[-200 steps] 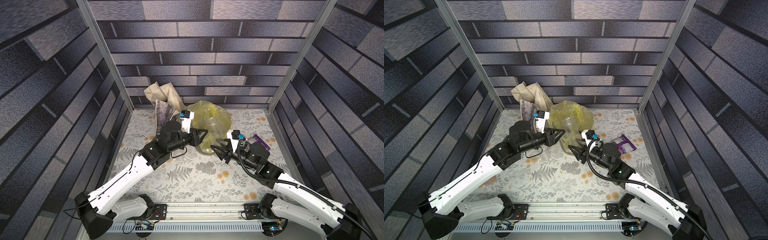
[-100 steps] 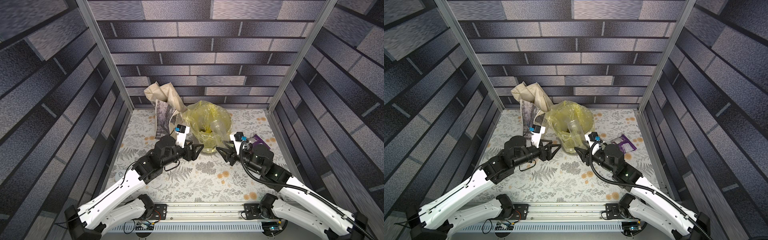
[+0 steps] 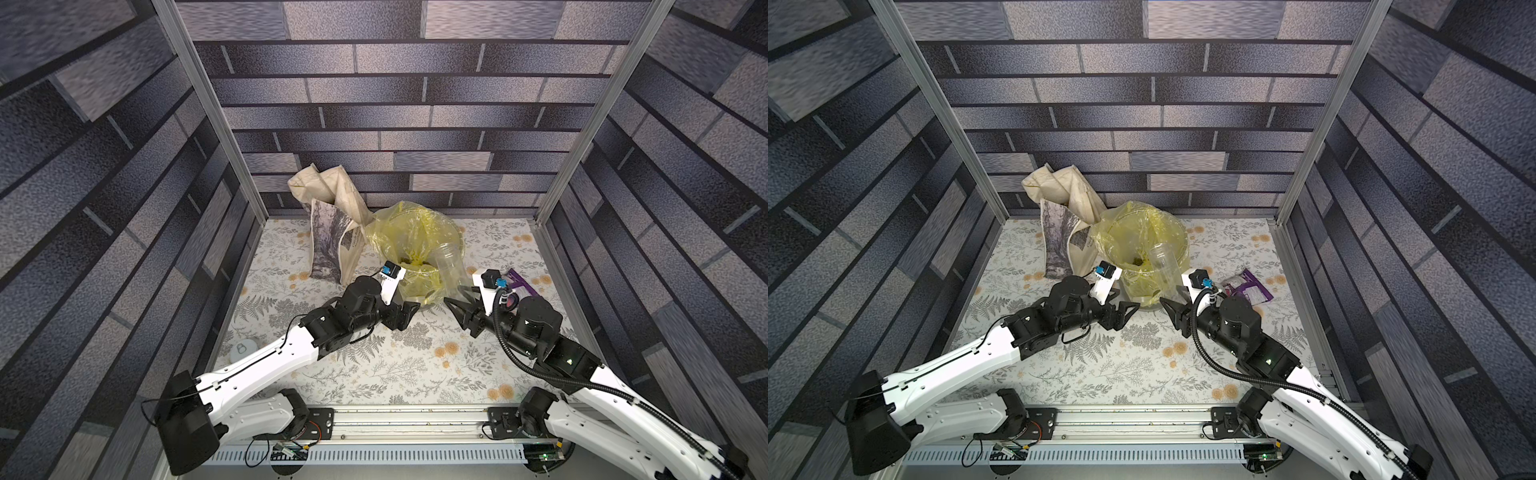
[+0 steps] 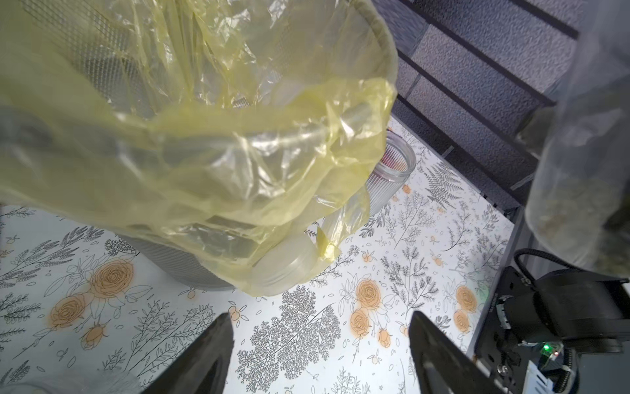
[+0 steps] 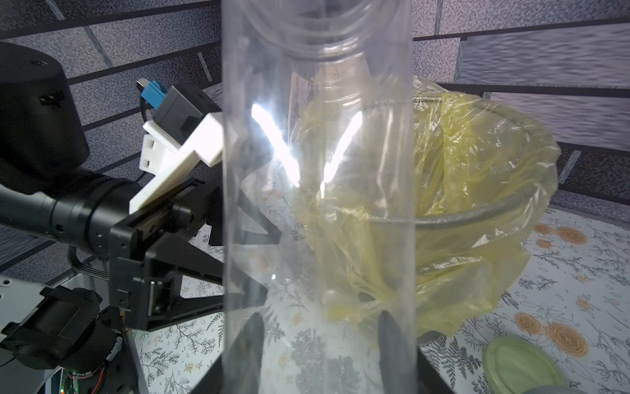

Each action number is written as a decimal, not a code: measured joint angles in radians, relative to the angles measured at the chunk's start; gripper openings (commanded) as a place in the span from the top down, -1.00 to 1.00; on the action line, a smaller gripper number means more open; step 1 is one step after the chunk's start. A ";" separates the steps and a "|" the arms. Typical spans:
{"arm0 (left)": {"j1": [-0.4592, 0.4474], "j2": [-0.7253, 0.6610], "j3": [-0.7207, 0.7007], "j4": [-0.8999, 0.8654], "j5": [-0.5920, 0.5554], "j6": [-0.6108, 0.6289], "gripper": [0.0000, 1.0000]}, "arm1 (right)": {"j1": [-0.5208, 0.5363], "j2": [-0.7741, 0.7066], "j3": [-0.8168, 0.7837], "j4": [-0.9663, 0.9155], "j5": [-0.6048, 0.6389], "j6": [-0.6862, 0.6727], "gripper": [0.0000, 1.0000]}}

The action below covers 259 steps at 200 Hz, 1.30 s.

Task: Empty moldy mung beans from jars
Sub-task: Place the lid at the center of the board, then adjust the trash bin at the center of the board.

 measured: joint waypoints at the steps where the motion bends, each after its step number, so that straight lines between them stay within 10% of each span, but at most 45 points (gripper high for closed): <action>1: -0.001 0.002 -0.001 0.002 -0.003 0.001 -0.68 | 0.000 0.000 0.000 0.000 0.000 0.000 0.42; 116: -0.087 0.146 -0.232 0.503 -0.428 0.293 -0.73 | 0.000 -0.077 0.000 -0.034 0.033 0.000 0.40; 259: -0.035 0.255 -0.220 0.599 -0.285 0.327 -0.90 | 0.000 -0.139 -0.002 -0.073 0.068 -0.002 0.40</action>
